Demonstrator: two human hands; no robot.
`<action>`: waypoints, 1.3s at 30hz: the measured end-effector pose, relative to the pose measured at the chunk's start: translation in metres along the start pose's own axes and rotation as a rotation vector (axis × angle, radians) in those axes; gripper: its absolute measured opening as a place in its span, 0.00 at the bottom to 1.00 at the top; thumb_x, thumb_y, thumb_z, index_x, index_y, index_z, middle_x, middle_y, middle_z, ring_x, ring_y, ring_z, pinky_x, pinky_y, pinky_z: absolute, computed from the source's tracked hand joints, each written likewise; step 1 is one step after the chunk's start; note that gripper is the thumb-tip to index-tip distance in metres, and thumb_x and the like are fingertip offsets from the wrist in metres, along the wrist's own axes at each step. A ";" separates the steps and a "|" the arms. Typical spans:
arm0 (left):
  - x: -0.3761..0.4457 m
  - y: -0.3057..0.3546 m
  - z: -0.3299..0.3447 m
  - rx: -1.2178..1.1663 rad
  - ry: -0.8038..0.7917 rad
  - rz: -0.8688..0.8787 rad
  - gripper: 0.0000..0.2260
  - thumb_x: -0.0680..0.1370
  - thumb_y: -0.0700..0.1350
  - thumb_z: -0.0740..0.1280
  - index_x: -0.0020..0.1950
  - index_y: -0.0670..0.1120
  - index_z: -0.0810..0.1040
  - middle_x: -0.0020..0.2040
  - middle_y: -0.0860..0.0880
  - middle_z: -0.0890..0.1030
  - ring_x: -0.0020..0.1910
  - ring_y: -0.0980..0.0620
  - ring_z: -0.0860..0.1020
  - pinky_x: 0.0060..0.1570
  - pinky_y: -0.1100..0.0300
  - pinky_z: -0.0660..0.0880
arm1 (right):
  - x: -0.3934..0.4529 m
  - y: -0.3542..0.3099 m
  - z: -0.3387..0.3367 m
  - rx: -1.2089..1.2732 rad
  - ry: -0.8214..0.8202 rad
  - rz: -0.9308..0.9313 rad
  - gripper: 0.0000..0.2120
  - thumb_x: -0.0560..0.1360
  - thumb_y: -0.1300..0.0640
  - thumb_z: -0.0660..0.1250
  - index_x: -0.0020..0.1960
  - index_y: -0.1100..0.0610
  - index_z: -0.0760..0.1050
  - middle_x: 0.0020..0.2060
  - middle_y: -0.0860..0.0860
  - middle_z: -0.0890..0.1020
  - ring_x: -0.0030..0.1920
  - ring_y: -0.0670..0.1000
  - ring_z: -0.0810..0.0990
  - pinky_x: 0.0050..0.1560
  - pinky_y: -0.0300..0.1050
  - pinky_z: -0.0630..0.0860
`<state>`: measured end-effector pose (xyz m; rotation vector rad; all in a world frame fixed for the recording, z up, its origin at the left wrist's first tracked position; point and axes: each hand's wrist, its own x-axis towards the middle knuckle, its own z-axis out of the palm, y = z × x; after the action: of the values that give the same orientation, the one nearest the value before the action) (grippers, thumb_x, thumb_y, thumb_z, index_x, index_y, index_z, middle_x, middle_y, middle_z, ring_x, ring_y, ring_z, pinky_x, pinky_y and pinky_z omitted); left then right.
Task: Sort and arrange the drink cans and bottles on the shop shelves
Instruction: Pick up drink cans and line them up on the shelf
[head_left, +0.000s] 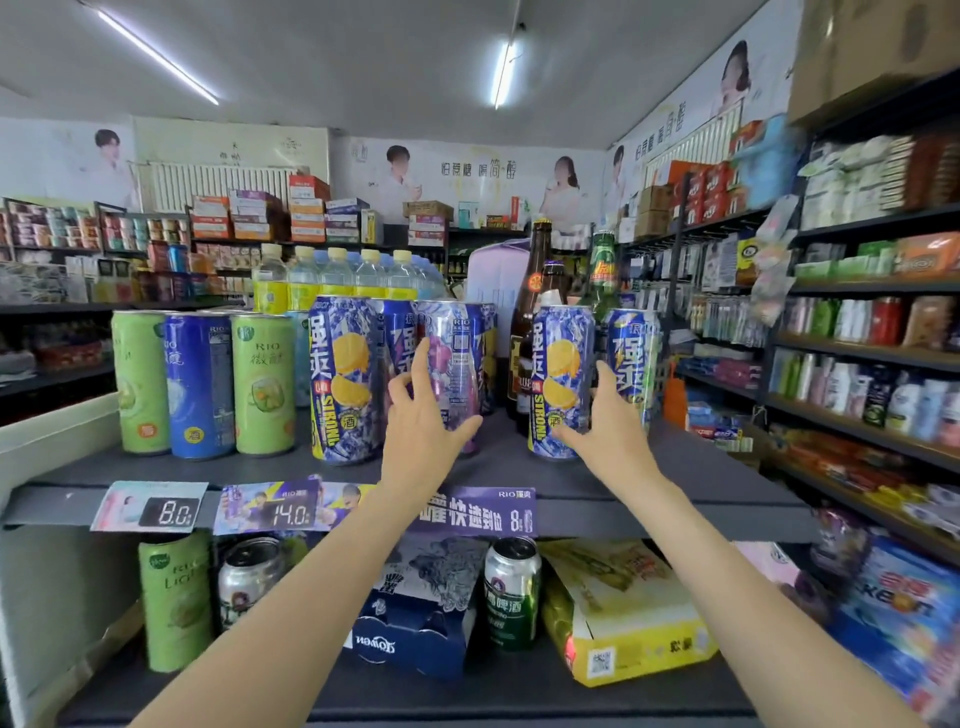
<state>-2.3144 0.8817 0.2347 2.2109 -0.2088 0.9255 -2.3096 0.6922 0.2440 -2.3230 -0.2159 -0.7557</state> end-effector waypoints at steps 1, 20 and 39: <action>0.003 0.000 0.001 0.006 -0.036 -0.040 0.45 0.72 0.48 0.72 0.76 0.53 0.42 0.66 0.39 0.64 0.51 0.39 0.74 0.46 0.55 0.68 | 0.004 0.000 0.001 -0.013 -0.010 0.019 0.42 0.72 0.57 0.72 0.75 0.59 0.50 0.68 0.57 0.70 0.66 0.59 0.70 0.61 0.52 0.68; -0.001 -0.001 0.012 0.292 0.065 0.128 0.38 0.75 0.40 0.66 0.76 0.55 0.45 0.74 0.37 0.53 0.68 0.33 0.60 0.62 0.45 0.65 | 0.043 -0.029 0.061 0.046 -0.046 -0.046 0.34 0.70 0.56 0.74 0.69 0.62 0.60 0.64 0.59 0.67 0.66 0.58 0.67 0.62 0.49 0.67; 0.002 -0.008 0.012 0.137 -0.004 0.084 0.39 0.76 0.37 0.64 0.75 0.61 0.42 0.75 0.40 0.50 0.61 0.38 0.70 0.54 0.51 0.70 | 0.117 -0.043 0.018 0.207 0.202 0.159 0.36 0.71 0.59 0.72 0.72 0.61 0.56 0.65 0.62 0.68 0.66 0.62 0.67 0.65 0.55 0.67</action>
<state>-2.3031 0.8793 0.2254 2.3458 -0.2487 1.0076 -2.2201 0.7311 0.3240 -2.0262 -0.0172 -0.8395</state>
